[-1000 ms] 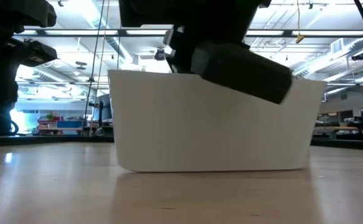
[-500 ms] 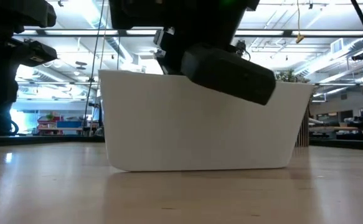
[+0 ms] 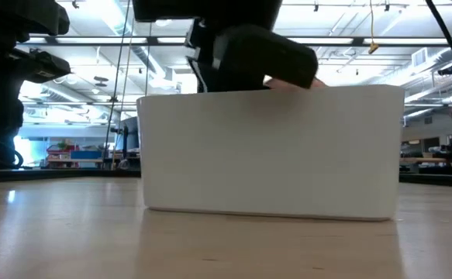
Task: Nest measuring cups in basket
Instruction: Remove the nested measuring cups from the white bin
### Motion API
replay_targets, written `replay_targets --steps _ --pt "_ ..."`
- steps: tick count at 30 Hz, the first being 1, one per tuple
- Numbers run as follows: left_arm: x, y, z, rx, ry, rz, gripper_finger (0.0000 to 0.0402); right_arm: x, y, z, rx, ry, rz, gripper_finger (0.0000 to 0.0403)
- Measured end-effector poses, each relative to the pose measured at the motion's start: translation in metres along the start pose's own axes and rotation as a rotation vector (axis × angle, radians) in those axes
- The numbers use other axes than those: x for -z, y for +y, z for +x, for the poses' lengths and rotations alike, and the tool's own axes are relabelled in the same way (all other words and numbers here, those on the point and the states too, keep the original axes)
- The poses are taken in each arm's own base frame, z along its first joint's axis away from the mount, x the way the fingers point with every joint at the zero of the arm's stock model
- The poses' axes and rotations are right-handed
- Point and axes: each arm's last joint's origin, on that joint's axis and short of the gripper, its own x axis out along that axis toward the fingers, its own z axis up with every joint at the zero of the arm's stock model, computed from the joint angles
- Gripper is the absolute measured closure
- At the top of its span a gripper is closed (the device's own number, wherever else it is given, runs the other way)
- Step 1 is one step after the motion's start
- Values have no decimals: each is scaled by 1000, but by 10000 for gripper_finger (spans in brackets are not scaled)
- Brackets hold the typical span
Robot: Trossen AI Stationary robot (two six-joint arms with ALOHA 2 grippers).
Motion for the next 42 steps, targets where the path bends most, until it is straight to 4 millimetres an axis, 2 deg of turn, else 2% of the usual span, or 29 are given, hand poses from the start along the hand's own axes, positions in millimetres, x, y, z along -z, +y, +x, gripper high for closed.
replay_targets --steps 7,12,16,19,26,34,38,42 --pt "0 0 0 -1 2 1 317 5 -15 -19 96 77 -21 335" --pt "1 0 0 -5 10 2 317 16 -28 -42 163 176 68 335" --pt "1 1 0 -7 14 2 317 14 -31 -59 177 117 178 335" --pt "1 2 0 -10 17 -4 317 15 -37 -63 212 102 246 335" --pt "0 7 1 -20 25 -54 317 16 -71 -47 290 122 359 335" --pt "0 13 2 -38 45 -166 317 26 -135 -15 338 192 589 335" --pt "1 16 2 -53 64 -212 317 35 -168 0 395 239 571 335" --pt "3 18 2 -65 83 -243 317 49 -191 20 499 312 516 335"
